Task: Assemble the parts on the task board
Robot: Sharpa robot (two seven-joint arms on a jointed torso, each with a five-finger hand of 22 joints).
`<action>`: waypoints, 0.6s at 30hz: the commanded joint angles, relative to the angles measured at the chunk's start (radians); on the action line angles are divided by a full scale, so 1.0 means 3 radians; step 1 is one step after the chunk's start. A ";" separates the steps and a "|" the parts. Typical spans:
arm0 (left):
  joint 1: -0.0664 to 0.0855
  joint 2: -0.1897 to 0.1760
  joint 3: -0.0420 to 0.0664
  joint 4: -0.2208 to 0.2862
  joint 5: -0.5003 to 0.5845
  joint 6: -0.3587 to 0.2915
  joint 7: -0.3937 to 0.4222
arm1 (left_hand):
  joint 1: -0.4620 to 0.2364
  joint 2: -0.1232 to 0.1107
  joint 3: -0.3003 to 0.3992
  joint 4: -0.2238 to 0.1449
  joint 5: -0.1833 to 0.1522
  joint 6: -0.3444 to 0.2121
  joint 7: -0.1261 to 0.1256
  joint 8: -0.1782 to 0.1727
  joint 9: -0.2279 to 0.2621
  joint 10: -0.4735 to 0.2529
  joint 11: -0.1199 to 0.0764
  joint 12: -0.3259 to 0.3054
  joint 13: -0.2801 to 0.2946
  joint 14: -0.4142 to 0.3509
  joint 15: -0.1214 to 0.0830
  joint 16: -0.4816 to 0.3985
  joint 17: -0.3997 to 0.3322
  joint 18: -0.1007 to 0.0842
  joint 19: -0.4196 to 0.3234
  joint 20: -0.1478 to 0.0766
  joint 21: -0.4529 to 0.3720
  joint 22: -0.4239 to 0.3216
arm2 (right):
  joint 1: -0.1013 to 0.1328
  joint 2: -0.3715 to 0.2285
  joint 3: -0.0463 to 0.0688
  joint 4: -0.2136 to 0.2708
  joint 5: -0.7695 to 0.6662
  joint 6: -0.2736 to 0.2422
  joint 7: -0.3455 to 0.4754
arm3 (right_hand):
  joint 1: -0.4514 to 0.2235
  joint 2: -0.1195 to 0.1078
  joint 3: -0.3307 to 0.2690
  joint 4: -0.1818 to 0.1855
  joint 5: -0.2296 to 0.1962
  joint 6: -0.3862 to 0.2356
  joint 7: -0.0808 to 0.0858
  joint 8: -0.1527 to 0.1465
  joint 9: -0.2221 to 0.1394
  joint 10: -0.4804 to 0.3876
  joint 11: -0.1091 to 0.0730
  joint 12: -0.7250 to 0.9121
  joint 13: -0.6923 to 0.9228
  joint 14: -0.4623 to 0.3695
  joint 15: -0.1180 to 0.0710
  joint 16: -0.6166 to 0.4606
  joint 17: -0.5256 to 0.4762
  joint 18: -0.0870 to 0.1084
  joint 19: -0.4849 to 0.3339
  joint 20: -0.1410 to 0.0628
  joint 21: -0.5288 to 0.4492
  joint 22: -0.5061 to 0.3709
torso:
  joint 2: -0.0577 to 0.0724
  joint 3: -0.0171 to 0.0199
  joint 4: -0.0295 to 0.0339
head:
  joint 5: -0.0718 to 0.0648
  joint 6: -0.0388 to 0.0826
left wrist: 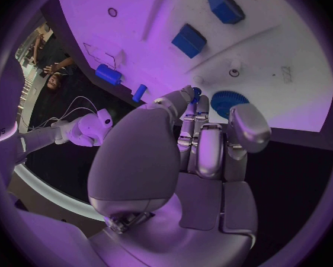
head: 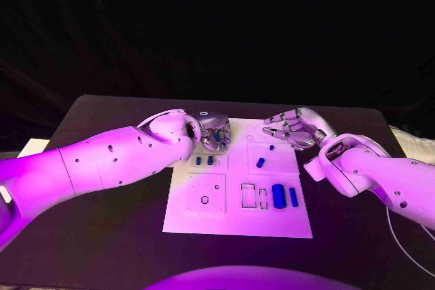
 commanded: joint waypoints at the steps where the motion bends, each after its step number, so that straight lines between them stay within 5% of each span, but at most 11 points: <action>1: 0.0005 -0.0049 0.0030 0.0072 0.0136 -0.0151 0.0052 | -0.0006 0.0007 0.0021 -0.0003 0.0019 0.0035 0.0002 -0.0017 -0.0005 0.0037 -0.0002 -0.0011 0.0005 0.0118 -0.0031 0.0019 -0.0005 -0.0037 0.0098 -0.0024 0.0013 0.0004 | -0.0004 0.0000 0.0000 0.0003 -0.0005 0.0035 0.0032 | 0.0030 -0.0008 -0.0014 -0.0001 0.0023 0.0017 -0.0003 0.0008 0.0001 -0.0017 -0.0001 -0.0009 0.0002 0.0199 -0.0020 -0.0023 0.0290 0.0041 -0.0013 -0.0005 -0.0015 -0.0003 | -0.0003 0.0001 0.0004 | 0.0006 0.0005; 8: 0.0020 -0.0240 0.0118 0.0256 0.0264 -0.0175 0.0023 | -0.0025 0.0002 0.0041 -0.0023 0.0018 0.0053 0.0004 -0.0022 -0.0010 0.0058 -0.0003 -0.0025 0.0007 0.0116 -0.0031 0.0021 -0.0011 -0.0040 0.0097 -0.0024 0.0032 0.0022 | -0.0004 -0.0005 0.0000 0.0004 0.0000 0.0033 0.0033 | 0.0030 -0.0008 -0.0014 0.0000 0.0023 0.0017 -0.0004 0.0008 0.0001 -0.0017 -0.0001 -0.0008 0.0002 0.0199 -0.0020 -0.0023 0.0290 0.0041 -0.0013 -0.0005 -0.0015 -0.0003 | -0.0003 0.0001 0.0006 | 0.0012 0.0009; 18: 0.0028 -0.0346 0.0135 0.0233 0.0384 -0.0039 -0.0025 | -0.0080 -0.0007 0.0047 -0.0031 0.0011 0.0077 0.0006 -0.0030 -0.0018 0.0082 -0.0003 -0.0048 0.0010 0.0114 -0.0030 0.0022 -0.0024 -0.0044 0.0093 -0.0023 0.0055 0.0046 | -0.0005 -0.0009 0.0000 0.0005 0.0003 0.0034 0.0032 | 0.0029 -0.0006 -0.0016 0.0003 0.0028 0.0021 -0.0004 0.0010 0.0002 -0.0012 -0.0001 -0.0004 0.0004 0.0200 -0.0020 -0.0024 0.0290 0.0041 -0.0012 -0.0005 -0.0017 -0.0005 | 0.0004 -0.0006 0.0002 | 0.0014 0.0006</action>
